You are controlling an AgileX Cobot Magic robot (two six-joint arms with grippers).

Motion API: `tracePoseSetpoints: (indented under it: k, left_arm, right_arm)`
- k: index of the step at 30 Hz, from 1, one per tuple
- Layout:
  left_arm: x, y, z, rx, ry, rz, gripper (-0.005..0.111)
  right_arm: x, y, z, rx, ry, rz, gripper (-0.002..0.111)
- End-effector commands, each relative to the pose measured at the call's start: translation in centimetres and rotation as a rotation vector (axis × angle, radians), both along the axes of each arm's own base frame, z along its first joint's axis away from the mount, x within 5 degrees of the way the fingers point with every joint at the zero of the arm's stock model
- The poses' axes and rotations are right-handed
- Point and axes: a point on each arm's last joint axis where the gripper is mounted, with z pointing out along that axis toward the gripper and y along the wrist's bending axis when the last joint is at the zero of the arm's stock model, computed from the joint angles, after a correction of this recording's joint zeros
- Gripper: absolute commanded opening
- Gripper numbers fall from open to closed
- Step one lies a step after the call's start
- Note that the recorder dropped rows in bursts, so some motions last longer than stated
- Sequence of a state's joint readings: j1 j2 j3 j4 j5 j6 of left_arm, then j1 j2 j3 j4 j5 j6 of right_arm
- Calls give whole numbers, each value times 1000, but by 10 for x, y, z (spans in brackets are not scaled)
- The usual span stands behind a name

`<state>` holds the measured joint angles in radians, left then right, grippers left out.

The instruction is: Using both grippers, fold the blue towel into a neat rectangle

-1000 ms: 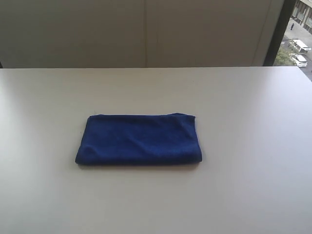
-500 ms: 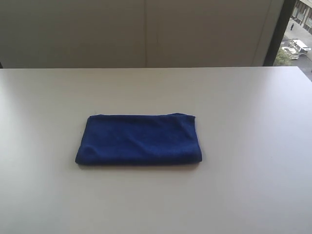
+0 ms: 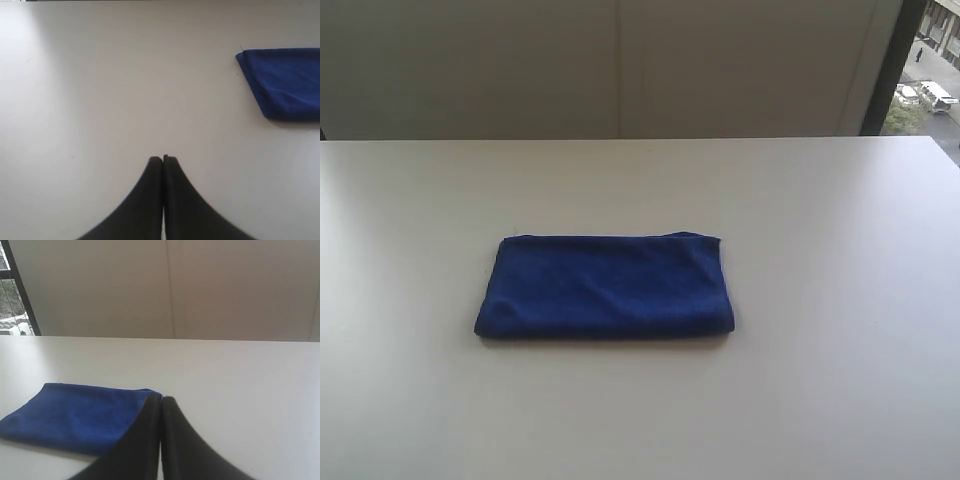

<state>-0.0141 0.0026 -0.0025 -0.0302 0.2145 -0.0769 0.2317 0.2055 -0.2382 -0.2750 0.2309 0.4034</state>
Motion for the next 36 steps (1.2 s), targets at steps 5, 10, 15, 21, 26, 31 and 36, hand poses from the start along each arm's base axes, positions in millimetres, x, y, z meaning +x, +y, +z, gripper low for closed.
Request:
tracePoseSetpoints:
  k: [5,10,15,21,26,31,36]
  left_arm:
    - [0,0,0,0,-4,3,0]
    - [0,0,0,0,-4,3,0]
    - [0,0,0,0,-4,3,0]
    - [0,0,0,0,-4,3,0]
    - [0,0,0,0,-4,3,0]
    - [0,0,0,0,-4,3,0]
    - [0,0,0,0,-4,3,0]
  right_arm:
    - [0,0,0,1,-8,2,0]
    - [0,0,0,-1,-8,2,0]
    - [0,0,0,-1,-8,2,0]
    - [-4,-5,7,157,-74,-81,0]
    - [-5,-17,11,306,-126,-269,0]
    - [-6,-25,-4,81,-31,-385,0]
    - [-9,-27,-30,-55,106,-398,0]
